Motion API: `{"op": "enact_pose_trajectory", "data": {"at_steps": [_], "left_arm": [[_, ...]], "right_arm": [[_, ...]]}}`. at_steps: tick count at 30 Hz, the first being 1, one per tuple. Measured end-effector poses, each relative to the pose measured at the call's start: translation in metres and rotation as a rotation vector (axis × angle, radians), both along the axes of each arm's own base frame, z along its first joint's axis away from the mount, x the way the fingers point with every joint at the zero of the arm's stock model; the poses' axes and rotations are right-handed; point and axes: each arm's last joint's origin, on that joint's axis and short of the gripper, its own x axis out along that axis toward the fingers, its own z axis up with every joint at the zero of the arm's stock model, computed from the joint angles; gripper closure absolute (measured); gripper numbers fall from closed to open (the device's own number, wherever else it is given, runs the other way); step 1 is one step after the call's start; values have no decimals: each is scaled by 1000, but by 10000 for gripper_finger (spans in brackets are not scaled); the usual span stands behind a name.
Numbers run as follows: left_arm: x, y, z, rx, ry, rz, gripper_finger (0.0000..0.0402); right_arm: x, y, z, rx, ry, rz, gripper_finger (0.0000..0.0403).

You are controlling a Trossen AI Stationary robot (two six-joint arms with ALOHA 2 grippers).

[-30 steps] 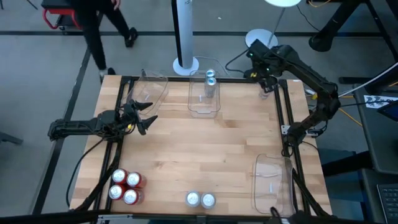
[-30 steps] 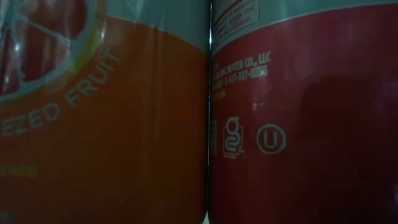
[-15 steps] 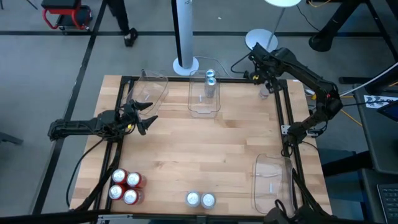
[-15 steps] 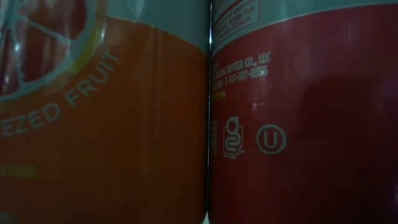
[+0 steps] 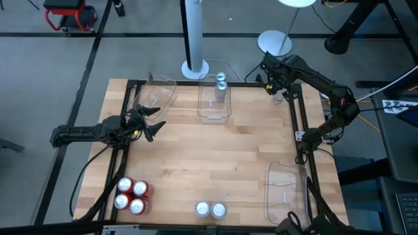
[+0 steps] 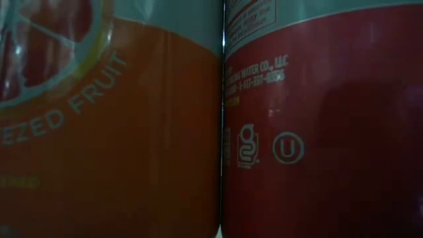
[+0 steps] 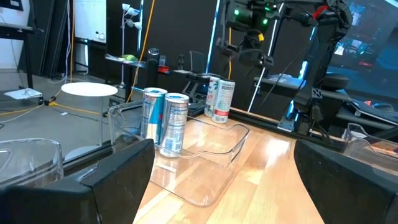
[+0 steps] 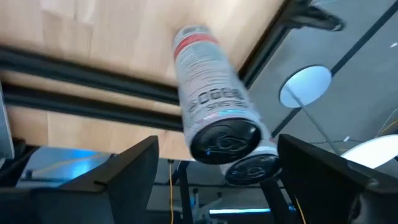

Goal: Sort soda cans
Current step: Put the bottom white pink soda can into the top middle transparent bin

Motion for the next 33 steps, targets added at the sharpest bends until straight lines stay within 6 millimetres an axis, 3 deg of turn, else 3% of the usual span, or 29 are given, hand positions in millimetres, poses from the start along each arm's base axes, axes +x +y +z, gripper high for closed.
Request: {"op": "enact_pose_trajectory", "data": {"at_steps": [7,14,21,33], "left_arm": [[0,0,0,-1,0,0,27],[0,0,0,-1,0,0,27],[0,0,0,-1,-1,0,27],[0,0,0,0,0,-1,27]], "right_arm": [[-1,1,-12,37,69,96,6],[-1,-1,-12,13,65,96,21],[-13,-17,-11,-20,40,39,25],[-17,-30,-11,-45,-53,11,29]]}}
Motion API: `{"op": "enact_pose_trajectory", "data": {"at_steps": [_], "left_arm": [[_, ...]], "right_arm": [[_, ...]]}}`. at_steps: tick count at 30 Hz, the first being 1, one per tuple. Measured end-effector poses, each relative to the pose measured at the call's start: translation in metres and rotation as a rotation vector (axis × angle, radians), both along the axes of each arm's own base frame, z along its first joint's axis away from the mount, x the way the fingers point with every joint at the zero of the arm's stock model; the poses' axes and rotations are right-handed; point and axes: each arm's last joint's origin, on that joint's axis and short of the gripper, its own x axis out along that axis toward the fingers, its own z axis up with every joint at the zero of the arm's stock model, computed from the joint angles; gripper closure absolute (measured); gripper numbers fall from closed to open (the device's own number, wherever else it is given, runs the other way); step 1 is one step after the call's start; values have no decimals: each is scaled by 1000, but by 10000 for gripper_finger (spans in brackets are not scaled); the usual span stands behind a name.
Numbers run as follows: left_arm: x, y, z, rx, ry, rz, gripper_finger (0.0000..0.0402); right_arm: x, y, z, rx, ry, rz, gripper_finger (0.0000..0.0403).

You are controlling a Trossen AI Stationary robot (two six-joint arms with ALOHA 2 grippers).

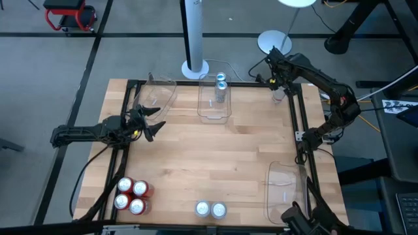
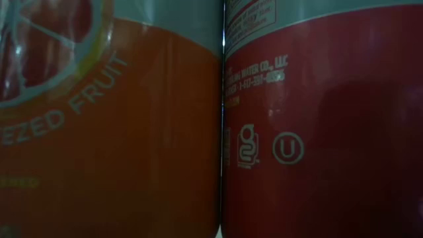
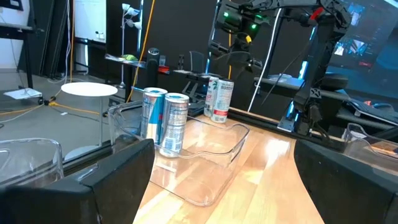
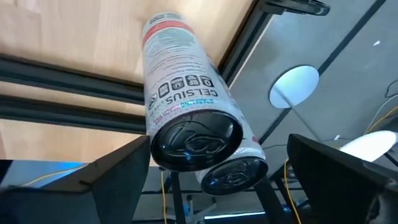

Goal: Sort soda cans
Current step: Put the bottom white pink soda can into the top middle transparent bin

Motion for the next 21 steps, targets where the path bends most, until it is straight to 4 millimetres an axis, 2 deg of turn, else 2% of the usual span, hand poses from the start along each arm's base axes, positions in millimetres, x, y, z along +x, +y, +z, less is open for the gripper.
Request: {"op": "enact_pose_trajectory", "data": {"at_steps": [4,11,21], "left_arm": [[0,0,0,0,0,-2,27],[0,0,0,0,-1,-4,27],[0,0,0,0,0,-8,27]], "right_arm": [[0,1,-7,74,42,19,29],[3,-4,-14,79,45,1,29],[4,-5,-38,128,81,1,29]]}}
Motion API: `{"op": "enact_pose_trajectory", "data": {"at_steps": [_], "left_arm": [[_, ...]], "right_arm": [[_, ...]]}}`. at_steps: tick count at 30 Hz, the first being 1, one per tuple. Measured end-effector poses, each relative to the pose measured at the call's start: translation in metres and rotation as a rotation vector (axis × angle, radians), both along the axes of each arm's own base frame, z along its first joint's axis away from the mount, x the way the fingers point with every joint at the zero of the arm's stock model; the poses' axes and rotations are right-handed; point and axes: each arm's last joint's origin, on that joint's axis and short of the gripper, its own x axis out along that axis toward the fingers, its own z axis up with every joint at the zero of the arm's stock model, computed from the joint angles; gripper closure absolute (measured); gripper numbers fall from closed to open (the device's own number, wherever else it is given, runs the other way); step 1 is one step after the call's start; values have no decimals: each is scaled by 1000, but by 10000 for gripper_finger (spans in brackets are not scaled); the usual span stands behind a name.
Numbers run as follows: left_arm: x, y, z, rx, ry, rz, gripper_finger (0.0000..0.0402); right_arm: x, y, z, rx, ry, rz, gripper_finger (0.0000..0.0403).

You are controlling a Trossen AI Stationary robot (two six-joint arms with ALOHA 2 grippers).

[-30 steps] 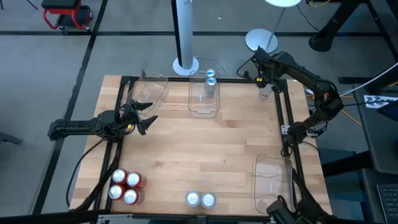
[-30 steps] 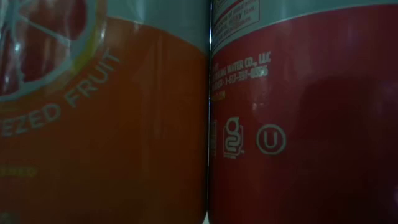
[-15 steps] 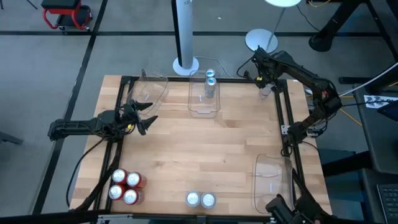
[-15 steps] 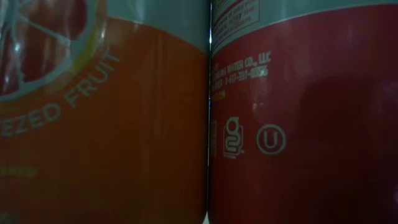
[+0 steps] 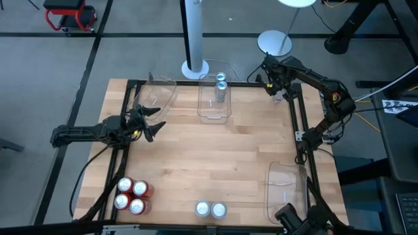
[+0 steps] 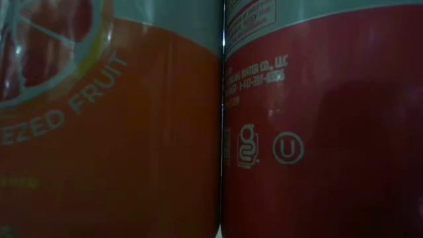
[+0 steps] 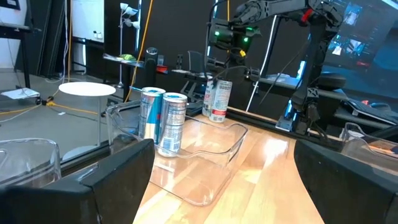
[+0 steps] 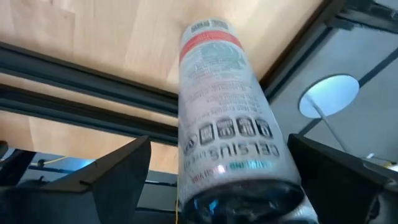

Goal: Sort soda cans
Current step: Put the bottom white pink soda can into the top middle transparent bin

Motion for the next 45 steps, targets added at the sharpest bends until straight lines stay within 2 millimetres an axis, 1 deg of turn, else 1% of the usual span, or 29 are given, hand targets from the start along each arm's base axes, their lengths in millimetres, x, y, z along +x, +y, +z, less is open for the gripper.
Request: {"op": "enact_pose_trajectory", "data": {"at_steps": [5,25,28,31,34,37,39,45], "left_arm": [[0,0,0,0,1,0,27],[0,0,0,0,0,0,27],[0,0,0,0,0,-2,27],[0,0,0,0,0,-9,27],[0,0,0,2,1,-9,27],[0,0,0,3,2,-10,27],[0,0,0,2,1,-10,27],[0,0,0,1,0,-11,27]], "right_arm": [[-1,1,-6,7,1,0,29],[0,-1,-7,-44,9,-14,32],[-1,0,-14,-35,32,-5,51],[-2,2,-19,-29,41,1,84],[-3,2,-20,-18,40,0,120],[-3,3,-20,-12,44,-1,147],[-4,4,-20,-5,48,-2,153],[-4,8,-20,27,66,5,151]]}}
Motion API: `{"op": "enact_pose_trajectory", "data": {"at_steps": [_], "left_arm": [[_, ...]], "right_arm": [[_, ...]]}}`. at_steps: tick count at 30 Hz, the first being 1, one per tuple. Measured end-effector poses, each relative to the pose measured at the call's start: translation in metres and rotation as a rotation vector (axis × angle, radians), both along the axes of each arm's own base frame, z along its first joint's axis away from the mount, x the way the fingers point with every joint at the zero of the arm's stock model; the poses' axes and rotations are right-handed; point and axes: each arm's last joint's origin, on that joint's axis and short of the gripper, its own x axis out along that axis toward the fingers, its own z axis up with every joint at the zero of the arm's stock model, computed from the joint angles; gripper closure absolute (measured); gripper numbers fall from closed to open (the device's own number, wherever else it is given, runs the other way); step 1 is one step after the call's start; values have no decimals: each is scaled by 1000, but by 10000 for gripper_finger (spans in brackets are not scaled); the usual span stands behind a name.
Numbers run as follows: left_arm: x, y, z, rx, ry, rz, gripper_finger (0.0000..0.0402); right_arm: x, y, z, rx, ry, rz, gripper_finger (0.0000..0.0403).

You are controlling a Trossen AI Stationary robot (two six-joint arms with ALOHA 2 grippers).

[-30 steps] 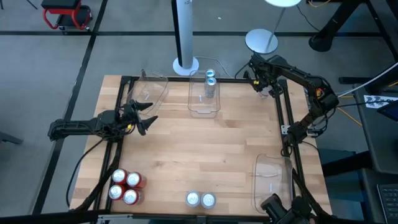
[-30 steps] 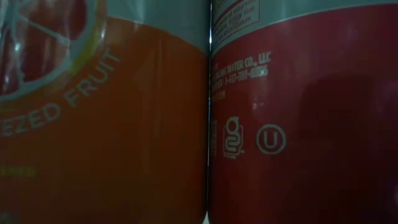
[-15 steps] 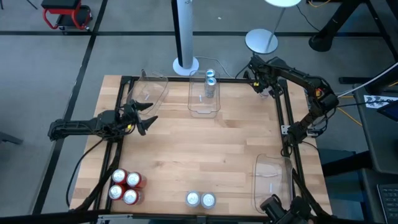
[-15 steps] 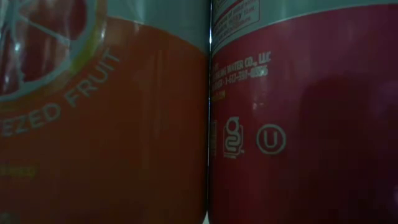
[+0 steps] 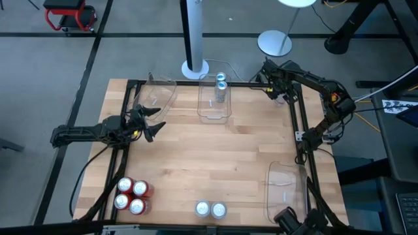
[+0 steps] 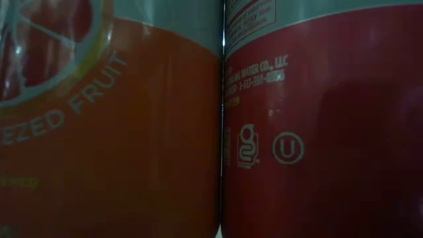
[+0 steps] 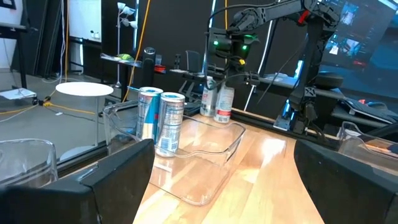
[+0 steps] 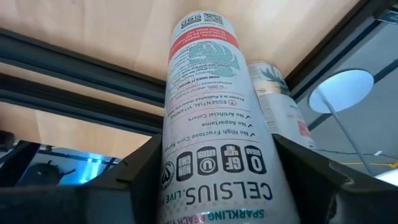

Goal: Sort soda cans
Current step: Put the bottom white pink soda can into the top middle transparent bin

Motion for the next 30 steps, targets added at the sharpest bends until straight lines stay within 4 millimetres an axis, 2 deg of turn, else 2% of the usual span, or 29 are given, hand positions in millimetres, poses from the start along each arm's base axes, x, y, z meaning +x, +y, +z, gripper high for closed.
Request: {"op": "enact_pose_trajectory", "data": {"at_steps": [4,7,14,22,30], "left_arm": [[0,0,0,3,1,0,27],[0,0,0,3,1,0,27],[0,0,0,2,1,0,27],[0,0,0,6,3,0,27],[0,0,0,6,3,1,27]], "right_arm": [[6,9,2,7,14,40,152],[17,16,11,-9,-2,82,152],[55,35,47,-109,-83,212,152],[98,71,88,-201,-243,392,152],[131,104,107,-299,-408,544,152]]}}
